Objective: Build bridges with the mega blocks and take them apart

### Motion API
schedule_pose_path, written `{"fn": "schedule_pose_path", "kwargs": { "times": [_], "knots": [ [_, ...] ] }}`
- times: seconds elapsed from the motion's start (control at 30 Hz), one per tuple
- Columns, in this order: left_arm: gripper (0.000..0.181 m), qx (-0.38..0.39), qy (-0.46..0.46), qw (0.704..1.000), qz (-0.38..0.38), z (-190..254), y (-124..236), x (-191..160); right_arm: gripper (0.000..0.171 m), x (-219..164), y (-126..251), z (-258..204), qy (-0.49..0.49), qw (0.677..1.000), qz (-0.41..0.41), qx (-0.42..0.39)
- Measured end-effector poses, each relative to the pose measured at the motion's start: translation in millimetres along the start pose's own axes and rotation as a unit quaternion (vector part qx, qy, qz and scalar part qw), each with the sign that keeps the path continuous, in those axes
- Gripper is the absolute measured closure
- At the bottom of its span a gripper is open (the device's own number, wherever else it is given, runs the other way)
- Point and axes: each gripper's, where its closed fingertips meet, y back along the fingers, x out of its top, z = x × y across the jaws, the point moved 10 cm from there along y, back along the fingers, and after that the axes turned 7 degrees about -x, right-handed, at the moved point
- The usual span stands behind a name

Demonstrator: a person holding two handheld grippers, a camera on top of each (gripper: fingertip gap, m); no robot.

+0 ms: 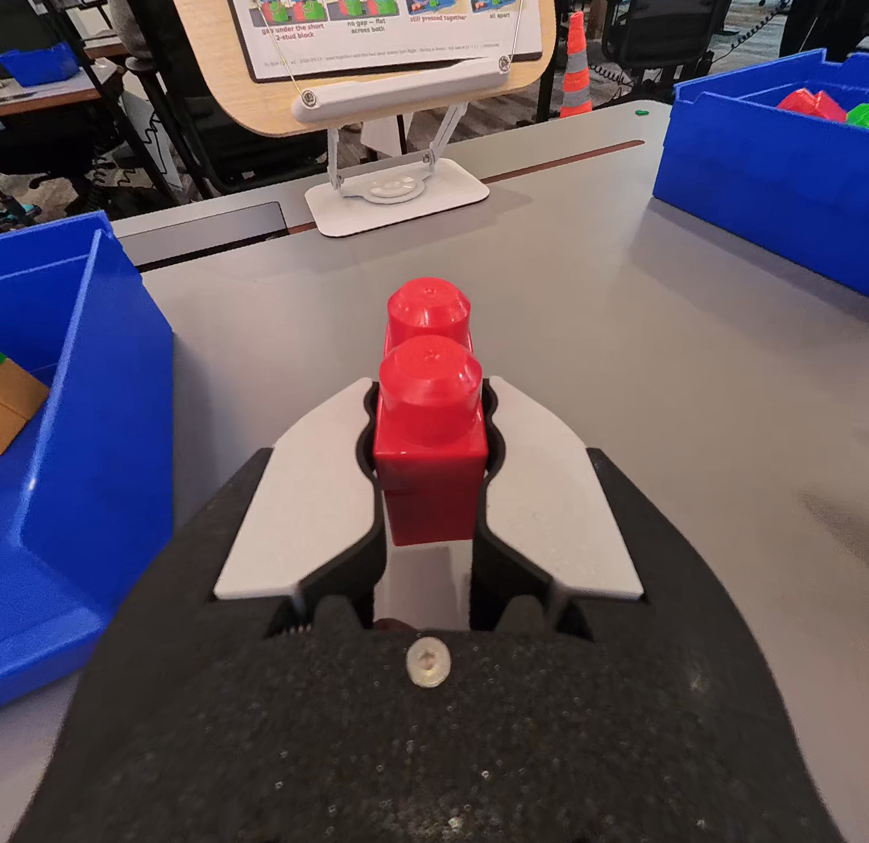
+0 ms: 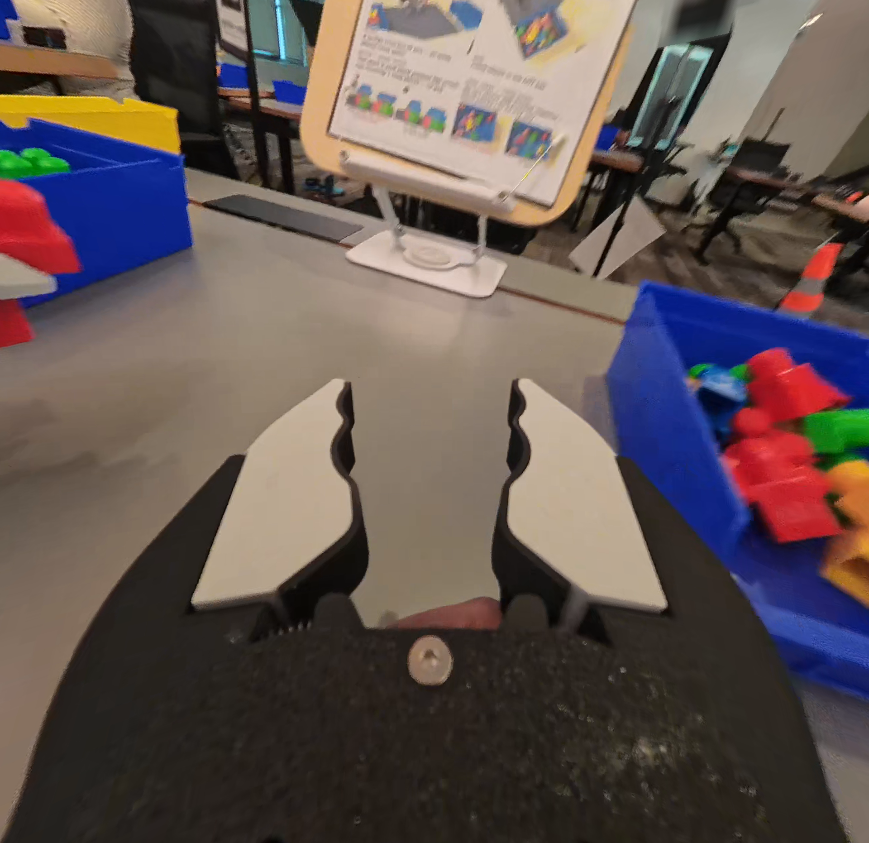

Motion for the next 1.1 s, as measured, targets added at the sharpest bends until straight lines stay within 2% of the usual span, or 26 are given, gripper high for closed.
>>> {"fn": "schedule_pose_path", "kwargs": {
  "times": [0.2,0.63,0.7,0.87,1.03,1.1],
  "knots": [
    [0.14,-0.014,0.0,1.0,-0.003,3,-3,-3,0.106,-26,-3,-17,-0.018,0.997,-0.047,0.059],
    [0.14,-0.046,-0.011,0.999,-0.002,7,-5,-1,0.108,-28,-5,-10,-0.025,0.996,-0.049,0.075],
    [0.14,-0.082,-0.005,0.997,-0.001,7,-7,5,0.108,-24,-9,-10,-0.029,0.992,-0.051,0.109],
    [0.14,-0.212,-0.032,0.977,0.019,12,-11,30,0.109,-1,-27,-17,0.004,0.962,-0.044,0.271],
    [0.14,-0.372,-0.059,0.926,0.037,25,-13,57,0.105,24,-42,-39,0.101,0.912,-0.018,0.397],
    [0.14,-0.42,-0.056,0.904,0.053,29,-14,67,0.103,32,-45,-49,0.112,0.891,-0.007,0.439]
  ]
}}
